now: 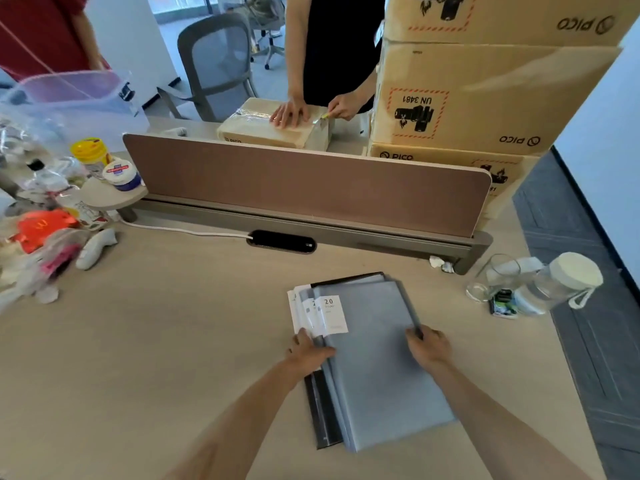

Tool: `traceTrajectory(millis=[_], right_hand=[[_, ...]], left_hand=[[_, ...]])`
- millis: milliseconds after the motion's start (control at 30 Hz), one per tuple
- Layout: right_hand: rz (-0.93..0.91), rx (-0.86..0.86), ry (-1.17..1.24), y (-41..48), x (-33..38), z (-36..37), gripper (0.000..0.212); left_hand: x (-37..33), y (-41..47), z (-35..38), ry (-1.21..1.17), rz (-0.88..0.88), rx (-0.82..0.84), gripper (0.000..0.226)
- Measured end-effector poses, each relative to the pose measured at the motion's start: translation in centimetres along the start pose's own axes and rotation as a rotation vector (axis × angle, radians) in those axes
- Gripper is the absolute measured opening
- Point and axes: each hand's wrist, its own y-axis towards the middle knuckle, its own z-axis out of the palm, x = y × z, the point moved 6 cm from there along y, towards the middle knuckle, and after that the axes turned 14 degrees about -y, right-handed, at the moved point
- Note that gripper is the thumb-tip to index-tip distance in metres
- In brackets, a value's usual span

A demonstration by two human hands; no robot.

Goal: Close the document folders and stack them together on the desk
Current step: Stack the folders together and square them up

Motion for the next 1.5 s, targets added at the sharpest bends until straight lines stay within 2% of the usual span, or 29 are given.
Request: traceTrajectory(millis=[100,200,300,467,500,600,667,733,900,1000,1033,1167,1267,1367,1500], right_hand=[[-0.003,-0.005,0.023,-0.7,0.2,0.2,0.047],[-0.024,0.023,0.074,-1.8,1.1,0.3,0.040],[-0.021,0.084,0.169,-3.5,1.8,1.1,0.030],[0.006,0.114,0.270,-6.6,3.1,2.0,0.033],[0.020,0.133,0.304,-6.7,3.2,2.4,0.033],[0.066,0.225,0.331,-5.0,2.5,4.8,0.070],[0.042,0.267,0.342,-3.6,2.1,6.8,0.068],[0.069,0.275,0.365,-7.3,4.6,6.0,0.059],[0.038,0.235,0.528,-11.9,10.7,6.0,0.059],[-0.042,0.166,0.688,-13.2,14.6,5.0,0.079],[-0.065,0.117,0.721,-13.4,15.7,4.3,0.079],[-0.134,-0.062,0.833,-14.8,20.2,0.7,0.050],[-0.260,-0.155,0.875,-16.5,22.6,-1.2,0.029],[-0.326,-0.236,0.817,-17.9,23.3,-1.1,0.036],[-0.327,-0.222,0.767,-18.6,23.0,1.4,0.045]], left_hand=[[1.6,1.1,0.5,-0.184,-0.049,-0.046,0.100],[4.6,5.2,1.0,-0.327,-0.031,-0.072,0.106],[3.4,3.2,-0.4,-0.501,-0.030,-0.084,0.094],[2.1,-2.0,-2.6,-0.594,-0.090,0.083,0.050],[2.4,-2.0,-3.1,-0.607,-0.075,0.079,0.048],[2.8,-2.4,-4.9,-0.650,-0.040,0.032,0.050],[2.2,-3.3,-6.7,-0.687,0.016,0.024,0.043],[1.4,-3.8,-8.5,-0.679,0.057,0.041,0.046],[-0.3,-3.3,-14.1,-0.593,0.221,0.040,0.056],[-2.5,-3.5,-17.3,-0.573,0.303,0.077,0.061],[-3.4,-3.6,-18.4,-0.575,0.331,0.085,0.062],[-7.4,-4.4,-22.2,-0.575,0.498,0.081,0.063],[-9.6,-5.0,-24.2,-0.547,0.610,0.123,0.065],[-10.1,-4.8,-25.3,-0.453,0.672,0.140,0.074],[-7.9,-4.3,-25.5,-0.385,0.669,0.185,0.082]])
